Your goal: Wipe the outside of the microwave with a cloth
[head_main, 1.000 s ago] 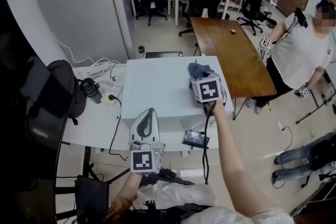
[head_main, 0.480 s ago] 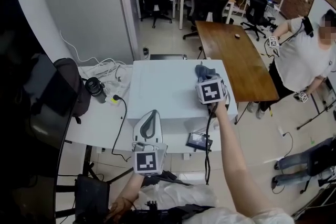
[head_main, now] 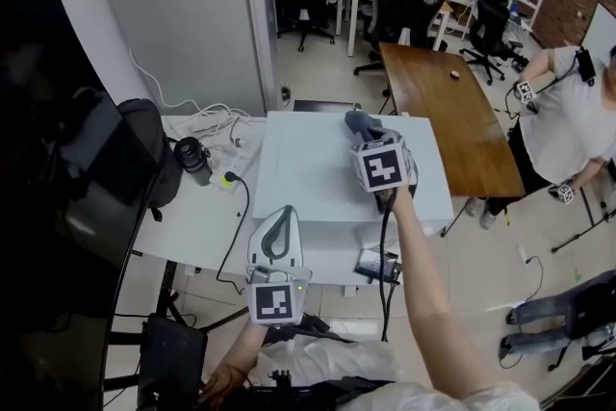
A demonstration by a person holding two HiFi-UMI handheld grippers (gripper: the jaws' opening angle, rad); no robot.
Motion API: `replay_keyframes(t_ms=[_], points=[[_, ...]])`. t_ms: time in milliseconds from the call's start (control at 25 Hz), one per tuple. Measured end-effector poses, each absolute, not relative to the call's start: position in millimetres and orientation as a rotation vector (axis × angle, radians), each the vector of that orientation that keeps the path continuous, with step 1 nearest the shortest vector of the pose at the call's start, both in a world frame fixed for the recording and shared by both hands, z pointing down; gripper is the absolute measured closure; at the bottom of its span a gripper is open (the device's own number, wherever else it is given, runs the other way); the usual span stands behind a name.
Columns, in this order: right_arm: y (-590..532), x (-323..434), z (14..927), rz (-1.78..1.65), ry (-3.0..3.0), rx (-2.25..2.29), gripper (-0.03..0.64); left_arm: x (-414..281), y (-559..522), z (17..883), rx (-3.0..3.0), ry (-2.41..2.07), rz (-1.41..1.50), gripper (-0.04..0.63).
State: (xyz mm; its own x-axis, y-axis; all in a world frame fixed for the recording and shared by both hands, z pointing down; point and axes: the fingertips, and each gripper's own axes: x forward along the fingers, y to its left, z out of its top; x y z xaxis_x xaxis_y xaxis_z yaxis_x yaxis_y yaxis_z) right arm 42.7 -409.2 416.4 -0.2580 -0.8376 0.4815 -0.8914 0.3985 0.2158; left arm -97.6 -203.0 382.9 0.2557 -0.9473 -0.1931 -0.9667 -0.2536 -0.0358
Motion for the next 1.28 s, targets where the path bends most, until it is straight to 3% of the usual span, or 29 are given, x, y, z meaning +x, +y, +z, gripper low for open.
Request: replay_keyframes(t_ms=[280,520,1000,1280], points=[[-406.5,-117.4,400.4,-0.097,-2.272,1.185,0.541,-127.7,-199.4,387.0,-2.337,1.906,0.194,0.594],[-424.8,-167.8,417.4,-0.059,-2.246,1.119,0.541,-158.6,-189.0,386.0,-2.28,1.939,0.174,0.594],[-432.7,-96.8,450.8,0.219,-2.223,1.191,0.541,-90.9,-205.0,383.6,-2.423,1.729,0.15,0.594],[-453.4,55.5,447.7,0.239,-2.027,1.48,0.541,-61.9,-204.8,390.0,-2.476,1.671,0.129,0.594]])
